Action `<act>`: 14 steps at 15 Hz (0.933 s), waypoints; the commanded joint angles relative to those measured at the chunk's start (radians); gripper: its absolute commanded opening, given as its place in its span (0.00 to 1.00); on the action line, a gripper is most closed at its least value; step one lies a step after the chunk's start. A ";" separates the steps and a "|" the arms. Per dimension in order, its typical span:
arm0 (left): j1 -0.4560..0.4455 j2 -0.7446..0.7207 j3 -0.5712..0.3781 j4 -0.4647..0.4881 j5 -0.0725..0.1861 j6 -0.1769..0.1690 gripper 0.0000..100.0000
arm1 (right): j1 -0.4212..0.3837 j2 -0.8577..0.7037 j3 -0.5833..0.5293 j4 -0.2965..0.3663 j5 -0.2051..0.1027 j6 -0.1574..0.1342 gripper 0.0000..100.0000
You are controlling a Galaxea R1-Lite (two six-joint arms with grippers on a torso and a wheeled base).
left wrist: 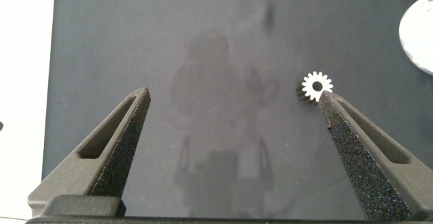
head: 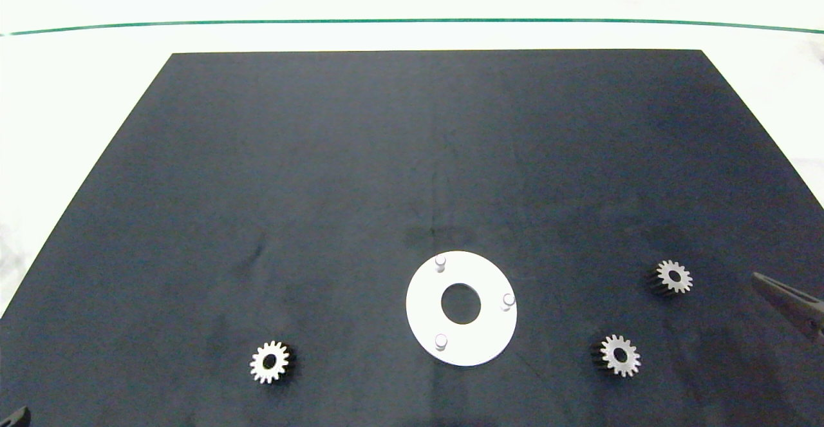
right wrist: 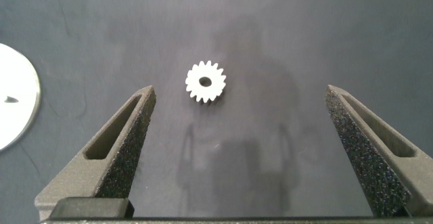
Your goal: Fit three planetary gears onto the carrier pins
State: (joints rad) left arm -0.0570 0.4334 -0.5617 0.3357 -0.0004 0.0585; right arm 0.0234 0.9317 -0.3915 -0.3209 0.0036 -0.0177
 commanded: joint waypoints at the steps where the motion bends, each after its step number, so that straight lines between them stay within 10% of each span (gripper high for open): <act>1: 0.000 0.041 0.000 -0.001 -0.001 -0.002 1.00 | -0.002 0.124 0.008 -0.020 0.015 0.036 1.00; 6: 0.000 0.041 -0.001 -0.007 -0.001 -0.002 1.00 | -0.005 0.265 0.011 -0.162 0.013 0.038 1.00; 14: 0.000 0.038 -0.006 -0.007 0.000 -0.003 1.00 | 0.000 0.378 0.008 -0.205 0.016 0.033 1.00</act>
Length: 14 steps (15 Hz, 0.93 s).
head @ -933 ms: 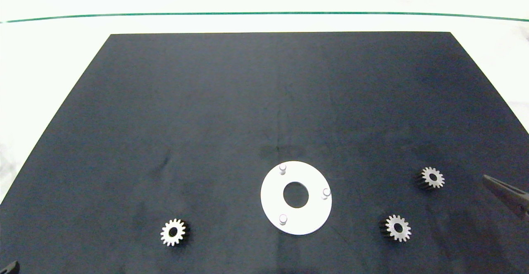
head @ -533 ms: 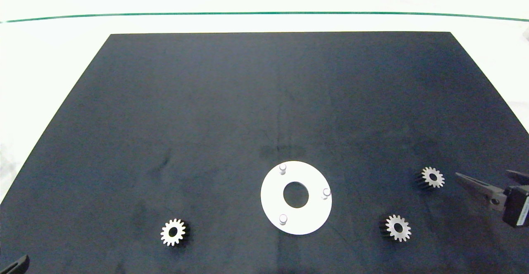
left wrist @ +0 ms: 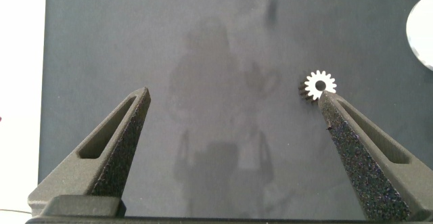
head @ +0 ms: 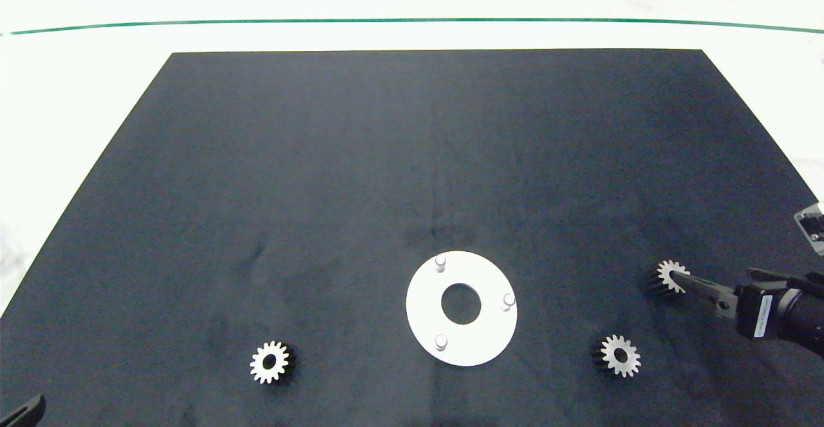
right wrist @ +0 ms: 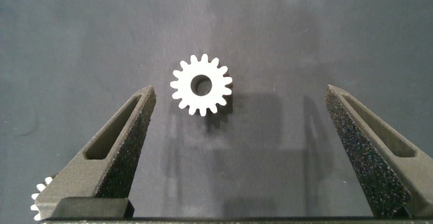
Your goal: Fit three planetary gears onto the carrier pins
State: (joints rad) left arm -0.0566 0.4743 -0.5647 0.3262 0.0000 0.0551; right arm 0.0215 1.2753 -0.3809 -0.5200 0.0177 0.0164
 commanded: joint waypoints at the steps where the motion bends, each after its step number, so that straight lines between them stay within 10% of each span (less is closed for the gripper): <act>1: 0.000 -0.003 -0.003 0.002 0.000 0.000 1.00 | 0.002 0.052 -0.004 -0.009 0.004 -0.006 1.00; 14: 0.001 -0.009 -0.003 0.002 0.002 -0.001 1.00 | 0.003 0.162 -0.024 -0.109 0.010 -0.085 0.96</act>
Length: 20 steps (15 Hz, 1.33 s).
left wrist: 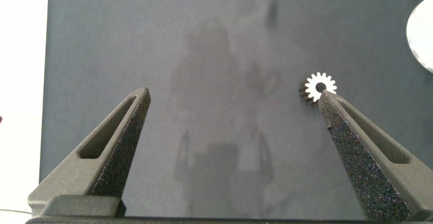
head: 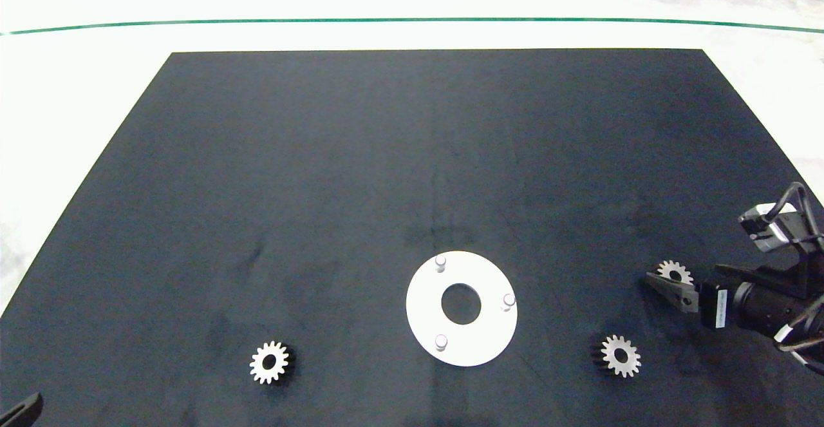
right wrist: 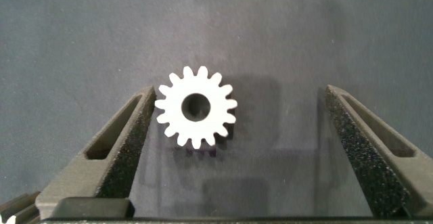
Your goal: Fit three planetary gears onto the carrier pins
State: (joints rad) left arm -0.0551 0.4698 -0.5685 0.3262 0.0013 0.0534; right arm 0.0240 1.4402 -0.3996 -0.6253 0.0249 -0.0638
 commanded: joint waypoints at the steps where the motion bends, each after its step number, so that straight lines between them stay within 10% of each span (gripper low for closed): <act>1: 0.000 -0.007 0.001 0.002 0.000 0.000 1.00 | 0.002 -0.006 -0.005 -0.004 0.003 -0.011 0.94; 20: 0.000 -0.025 0.007 0.005 0.002 0.000 1.00 | 0.037 0.003 -0.001 0.004 0.003 -0.034 0.55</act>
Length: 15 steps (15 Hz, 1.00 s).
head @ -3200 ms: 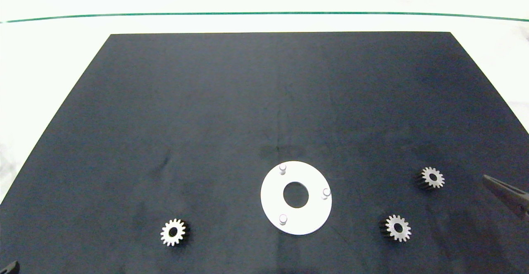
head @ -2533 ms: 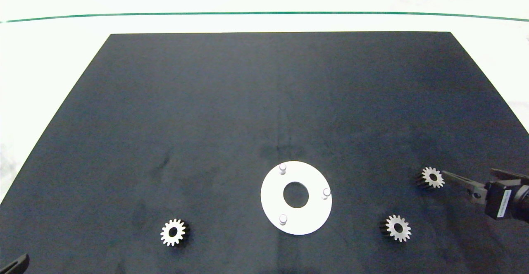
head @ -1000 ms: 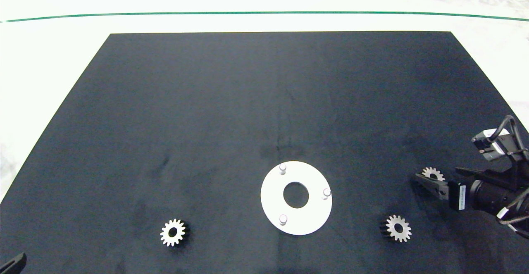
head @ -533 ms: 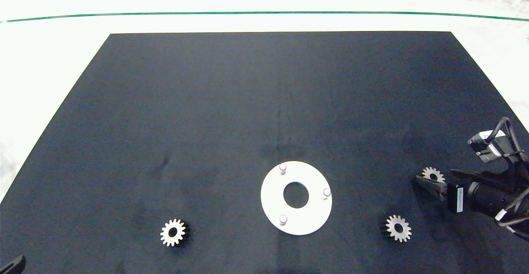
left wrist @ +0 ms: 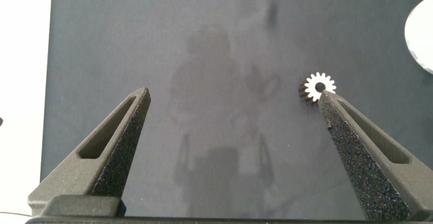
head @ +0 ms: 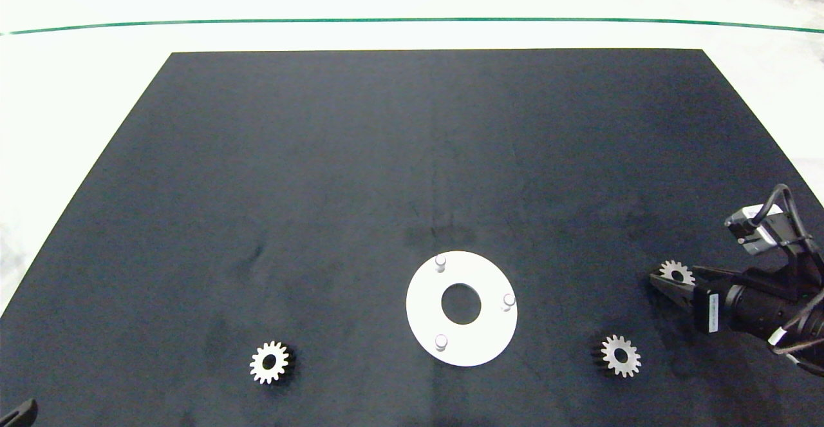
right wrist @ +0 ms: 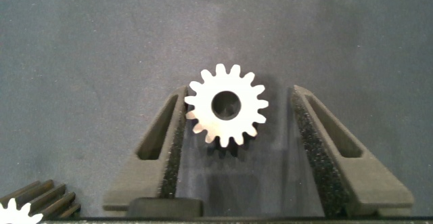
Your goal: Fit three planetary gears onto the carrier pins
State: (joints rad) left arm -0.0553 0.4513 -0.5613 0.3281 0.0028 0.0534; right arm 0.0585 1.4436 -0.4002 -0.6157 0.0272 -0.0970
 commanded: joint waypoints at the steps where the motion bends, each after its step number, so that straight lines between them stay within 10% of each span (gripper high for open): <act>1: 0.000 -0.006 0.001 0.002 0.000 0.000 1.00 | 0.003 0.000 -0.002 -0.006 0.000 -0.001 0.54; 15: -0.001 -0.022 0.012 0.002 -0.001 0.000 1.00 | 0.003 0.018 0.004 -0.010 0.003 0.003 0.25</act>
State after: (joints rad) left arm -0.0566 0.4300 -0.5494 0.3285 0.0009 0.0534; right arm 0.0611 1.4611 -0.3957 -0.6238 0.0291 -0.0943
